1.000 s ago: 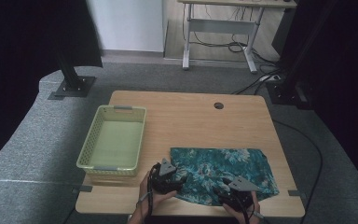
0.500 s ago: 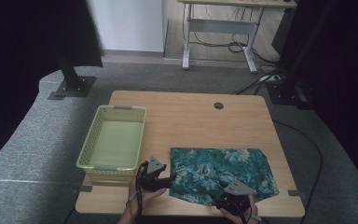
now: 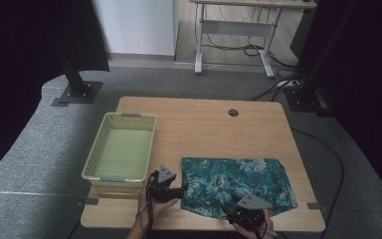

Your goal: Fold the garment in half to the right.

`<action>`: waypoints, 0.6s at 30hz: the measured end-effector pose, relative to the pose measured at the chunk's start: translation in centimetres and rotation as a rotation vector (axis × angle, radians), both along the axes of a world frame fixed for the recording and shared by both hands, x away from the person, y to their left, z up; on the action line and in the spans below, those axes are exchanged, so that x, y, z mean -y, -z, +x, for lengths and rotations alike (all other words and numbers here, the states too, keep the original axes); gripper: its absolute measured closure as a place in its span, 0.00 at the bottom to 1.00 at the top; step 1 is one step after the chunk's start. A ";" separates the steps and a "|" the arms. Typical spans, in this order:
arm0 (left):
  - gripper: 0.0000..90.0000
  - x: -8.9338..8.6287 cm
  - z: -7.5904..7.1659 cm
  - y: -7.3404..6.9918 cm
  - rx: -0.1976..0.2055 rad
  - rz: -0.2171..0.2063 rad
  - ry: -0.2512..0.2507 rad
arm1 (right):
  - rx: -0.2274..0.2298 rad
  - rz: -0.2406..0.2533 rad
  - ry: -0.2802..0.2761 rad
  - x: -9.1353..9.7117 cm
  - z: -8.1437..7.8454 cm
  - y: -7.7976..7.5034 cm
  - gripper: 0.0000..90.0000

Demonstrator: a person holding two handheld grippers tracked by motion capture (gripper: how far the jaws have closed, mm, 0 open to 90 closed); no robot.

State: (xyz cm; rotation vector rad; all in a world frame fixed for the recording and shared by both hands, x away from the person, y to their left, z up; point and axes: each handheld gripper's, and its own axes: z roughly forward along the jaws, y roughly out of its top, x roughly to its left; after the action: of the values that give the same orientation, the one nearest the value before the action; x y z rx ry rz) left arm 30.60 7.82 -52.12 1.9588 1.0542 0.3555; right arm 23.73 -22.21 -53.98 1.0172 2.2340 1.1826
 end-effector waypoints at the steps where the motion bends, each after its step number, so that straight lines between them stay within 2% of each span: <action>1: 0.43 0.0 0.1 0.0 -0.003 0.001 -0.003 | -0.002 0.001 0.000 -0.1 0.0 0.0 0.45; 4: 0.43 0.1 0.3 0.1 -0.006 0.000 -0.003 | -0.003 -0.002 -0.004 -0.2 0.0 0.0 0.45; 7: 0.43 0.4 0.7 0.1 -0.017 -0.024 0.000 | -0.005 -0.002 -0.004 -0.2 0.0 0.1 0.45; 18: 0.42 1.5 2.4 0.6 -0.022 0.005 0.007 | -0.005 -0.019 -0.005 -0.5 0.2 0.3 0.45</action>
State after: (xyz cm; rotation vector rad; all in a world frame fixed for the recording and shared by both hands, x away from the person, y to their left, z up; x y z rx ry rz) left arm 33.03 6.32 -52.72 1.9741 1.0615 0.3337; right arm 23.89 -21.75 -54.23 1.0095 2.2481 1.1603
